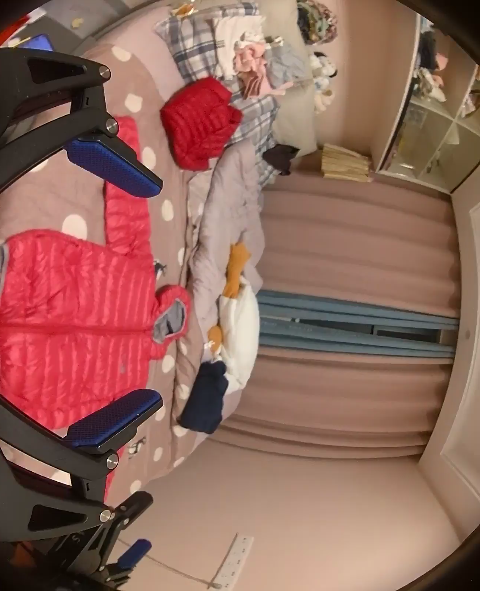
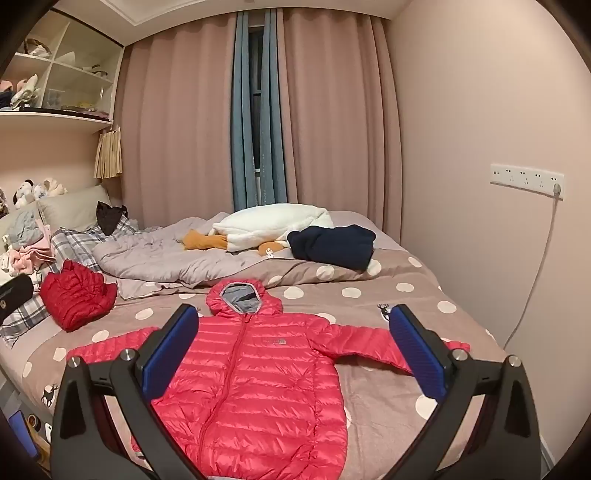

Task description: Fold large clothes

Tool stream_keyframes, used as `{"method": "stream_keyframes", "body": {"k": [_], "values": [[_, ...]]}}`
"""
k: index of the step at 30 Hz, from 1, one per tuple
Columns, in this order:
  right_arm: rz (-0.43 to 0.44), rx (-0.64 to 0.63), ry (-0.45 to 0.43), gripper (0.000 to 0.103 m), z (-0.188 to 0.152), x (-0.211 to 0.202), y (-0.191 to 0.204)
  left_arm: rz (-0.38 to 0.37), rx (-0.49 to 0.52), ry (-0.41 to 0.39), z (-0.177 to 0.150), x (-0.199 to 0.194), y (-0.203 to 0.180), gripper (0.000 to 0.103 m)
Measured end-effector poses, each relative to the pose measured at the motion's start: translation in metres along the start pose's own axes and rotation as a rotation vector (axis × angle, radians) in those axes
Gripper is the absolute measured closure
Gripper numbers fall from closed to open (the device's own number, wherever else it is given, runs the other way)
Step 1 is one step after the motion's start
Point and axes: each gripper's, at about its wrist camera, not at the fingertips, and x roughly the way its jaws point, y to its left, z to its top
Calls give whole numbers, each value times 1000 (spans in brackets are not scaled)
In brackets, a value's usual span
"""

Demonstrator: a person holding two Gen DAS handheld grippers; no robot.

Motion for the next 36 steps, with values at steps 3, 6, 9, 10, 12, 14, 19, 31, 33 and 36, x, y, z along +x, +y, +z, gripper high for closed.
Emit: {"method": "stream_keyframes", "body": {"k": [3,6,9,10,12,14,19,31,33,36], "values": [[11,11,-8,0,3,1,-1,-11,-7,-9,-2,2,0,0],[15,9,-10,0,4,1,0,6,-7,-13,-3,-2,10,0],[-20,10,13,0,1,10,2,18,26,9,-4,6,5,0],[-29,3,23,0,-2,18,6,7,23,9,-4,7,6,0],[-50,-16,25,0,-2,17,10,-8,17,0,-4,4,9,0],[-65,-35,21,0,-2,14,14,-7,20,-6,-5,4,10,0],[-70,-37,15,0,2,15,14,-1,21,-5,-2,4,11,0],[-68,-50,14,0,3,12,18,19,-17,-22,0,5,13,0],[-68,-53,14,0,4,11,20,20,-17,-23,-1,5,13,0],[-65,-55,13,0,4,11,20,15,-26,-27,-2,6,13,0]]}}
